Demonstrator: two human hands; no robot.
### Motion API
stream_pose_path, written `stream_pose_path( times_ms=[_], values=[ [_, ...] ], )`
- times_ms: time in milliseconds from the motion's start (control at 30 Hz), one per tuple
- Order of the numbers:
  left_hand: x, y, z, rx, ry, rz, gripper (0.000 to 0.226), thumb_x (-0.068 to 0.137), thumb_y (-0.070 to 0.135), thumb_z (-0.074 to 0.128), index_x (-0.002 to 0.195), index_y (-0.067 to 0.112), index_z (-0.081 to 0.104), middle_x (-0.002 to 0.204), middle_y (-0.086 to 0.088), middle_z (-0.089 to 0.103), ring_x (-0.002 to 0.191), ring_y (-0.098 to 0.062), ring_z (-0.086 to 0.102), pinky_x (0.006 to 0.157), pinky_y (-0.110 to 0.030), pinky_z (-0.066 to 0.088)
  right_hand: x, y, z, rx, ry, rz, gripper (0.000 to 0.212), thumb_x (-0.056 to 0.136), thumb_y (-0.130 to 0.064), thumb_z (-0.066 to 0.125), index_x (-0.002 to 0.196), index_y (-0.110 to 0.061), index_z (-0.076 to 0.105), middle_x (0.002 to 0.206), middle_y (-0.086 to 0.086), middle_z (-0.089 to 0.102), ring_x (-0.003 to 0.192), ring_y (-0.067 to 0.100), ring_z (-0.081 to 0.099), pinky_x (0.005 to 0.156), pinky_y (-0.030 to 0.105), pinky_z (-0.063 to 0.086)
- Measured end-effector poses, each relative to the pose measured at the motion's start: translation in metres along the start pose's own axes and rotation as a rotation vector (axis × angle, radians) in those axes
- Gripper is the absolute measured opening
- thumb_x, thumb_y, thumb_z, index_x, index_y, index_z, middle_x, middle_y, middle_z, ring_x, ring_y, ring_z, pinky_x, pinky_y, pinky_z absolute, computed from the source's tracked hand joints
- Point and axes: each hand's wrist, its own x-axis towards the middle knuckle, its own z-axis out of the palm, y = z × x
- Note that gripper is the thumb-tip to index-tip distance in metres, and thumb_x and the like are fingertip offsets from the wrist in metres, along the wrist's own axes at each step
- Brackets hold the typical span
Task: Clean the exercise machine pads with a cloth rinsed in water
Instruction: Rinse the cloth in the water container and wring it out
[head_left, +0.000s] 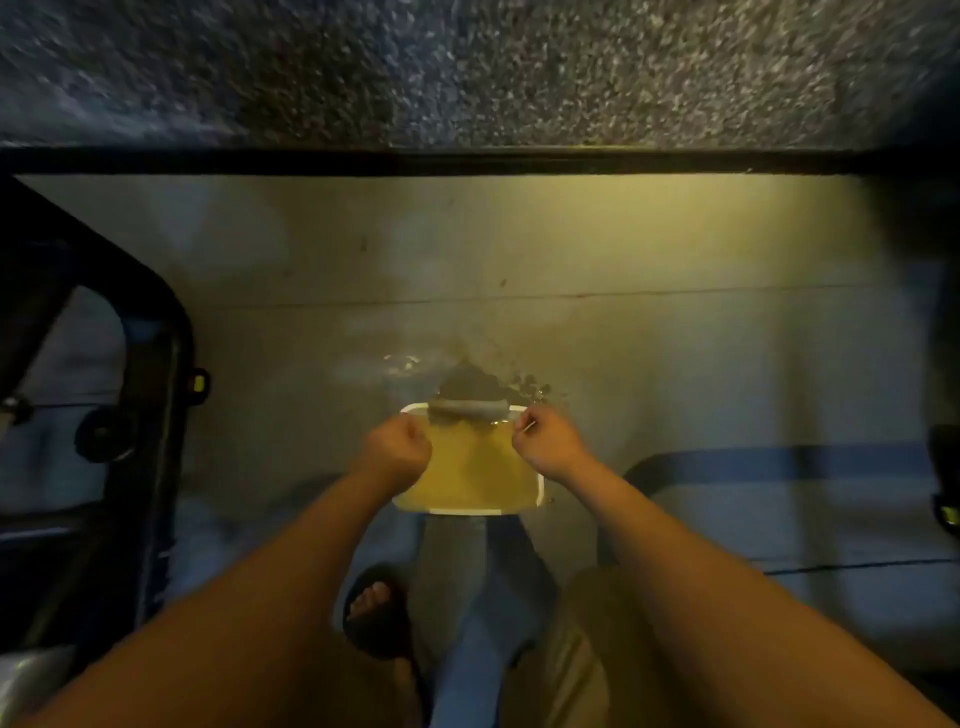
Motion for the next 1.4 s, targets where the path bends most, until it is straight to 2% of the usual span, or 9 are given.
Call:
stream_pose_path(
  times_ms=[167, 333, 533, 700, 833, 1067, 1167, 1267, 1400],
  values=[
    [0.085, -0.006, 0.048, 0.132, -0.093, 0.154, 0.023, 0.101, 0.018, 0.049, 0.108, 0.004, 0.066, 0.113, -0.019, 0.066, 0.103, -0.034, 0.062, 0.083, -0.038, 0.048, 0.080, 0.025, 0.039, -0.252, -0.111, -0.189, 0.002, 0.097, -0.022, 0.057, 0.096, -0.021, 0.059, 0.089, 0.004, 0.062, 0.090, 0.029, 0.064, 0.072, 0.033, 0.050],
    [0.166, -0.022, 0.089, 0.170, 0.074, 0.247, 0.054, 0.086, 0.019, 0.065, 0.137, 0.012, 0.052, 0.128, -0.017, 0.060, 0.120, -0.038, 0.057, 0.098, -0.048, 0.052, 0.143, 0.052, 0.063, -0.563, -0.097, -0.306, 0.056, 0.097, -0.032, 0.064, 0.143, -0.006, 0.044, 0.137, 0.022, 0.053, 0.123, 0.041, 0.055, 0.097, 0.042, 0.049],
    [0.194, -0.047, 0.120, 0.486, 0.155, 0.380, 0.014, 0.089, 0.012, 0.057, 0.090, 0.019, 0.070, 0.081, -0.006, 0.058, 0.088, -0.032, 0.058, 0.076, -0.038, 0.050, 0.167, 0.088, 0.080, -0.568, 0.076, -0.620, 0.021, 0.103, -0.024, 0.055, 0.106, -0.007, 0.069, 0.104, 0.016, 0.059, 0.086, 0.038, 0.062, 0.069, 0.044, 0.052],
    [0.158, -0.047, 0.106, -0.014, 0.241, 0.449, 0.013, 0.085, 0.024, 0.056, 0.084, 0.012, 0.059, 0.082, -0.008, 0.060, 0.079, -0.029, 0.054, 0.066, -0.037, 0.044, 0.140, 0.092, 0.079, -0.442, 0.203, -0.826, 0.014, 0.096, -0.028, 0.056, 0.096, -0.014, 0.058, 0.098, 0.005, 0.052, 0.082, 0.016, 0.048, 0.060, 0.029, 0.041],
    [0.135, -0.048, 0.114, -0.187, 0.116, 0.339, 0.011, 0.093, 0.018, 0.057, 0.085, 0.010, 0.055, 0.067, -0.005, 0.055, 0.060, -0.022, 0.047, 0.052, -0.034, 0.035, 0.116, 0.095, 0.085, -0.168, 0.039, -0.672, 0.012, 0.093, -0.021, 0.058, 0.090, -0.023, 0.047, 0.081, -0.006, 0.053, 0.069, 0.015, 0.050, 0.058, 0.036, 0.045],
    [0.149, -0.051, 0.150, -0.152, -0.213, 0.013, 0.007, 0.099, 0.016, 0.049, 0.097, 0.014, 0.056, 0.092, -0.009, 0.059, 0.091, -0.029, 0.057, 0.072, -0.031, 0.045, 0.122, 0.101, 0.112, -0.123, -0.132, -0.454, 0.013, 0.099, -0.012, 0.055, 0.108, -0.022, 0.052, 0.081, -0.005, 0.059, 0.072, 0.014, 0.059, 0.059, 0.022, 0.044],
    [0.148, -0.060, 0.164, -0.029, -0.142, -0.059, 0.030, 0.098, 0.013, 0.054, 0.128, 0.007, 0.051, 0.125, -0.015, 0.058, 0.112, -0.033, 0.058, 0.092, -0.039, 0.048, 0.131, 0.101, 0.127, -0.268, -0.111, -0.362, 0.025, 0.105, -0.017, 0.049, 0.130, -0.015, 0.044, 0.106, 0.005, 0.059, 0.083, 0.019, 0.060, 0.065, 0.022, 0.042],
    [0.148, -0.072, 0.178, -0.028, -0.040, 0.025, 0.028, 0.095, 0.013, 0.056, 0.122, 0.016, 0.049, 0.135, -0.011, 0.046, 0.109, -0.029, 0.053, 0.096, -0.040, 0.048, 0.139, 0.101, 0.140, -0.412, -0.139, -0.372, 0.043, 0.102, -0.030, 0.056, 0.139, -0.015, 0.041, 0.133, 0.014, 0.046, 0.101, 0.028, 0.059, 0.078, 0.031, 0.049],
    [0.152, -0.085, 0.201, 0.054, -0.186, 0.092, 0.046, 0.090, 0.023, 0.066, 0.132, 0.027, 0.049, 0.140, -0.006, 0.041, 0.119, -0.029, 0.052, 0.102, -0.046, 0.048, 0.148, 0.111, 0.157, -0.590, -0.202, -0.347, 0.054, 0.097, -0.038, 0.063, 0.142, -0.014, 0.045, 0.141, 0.015, 0.039, 0.117, 0.033, 0.056, 0.095, 0.040, 0.053]
  ],
)
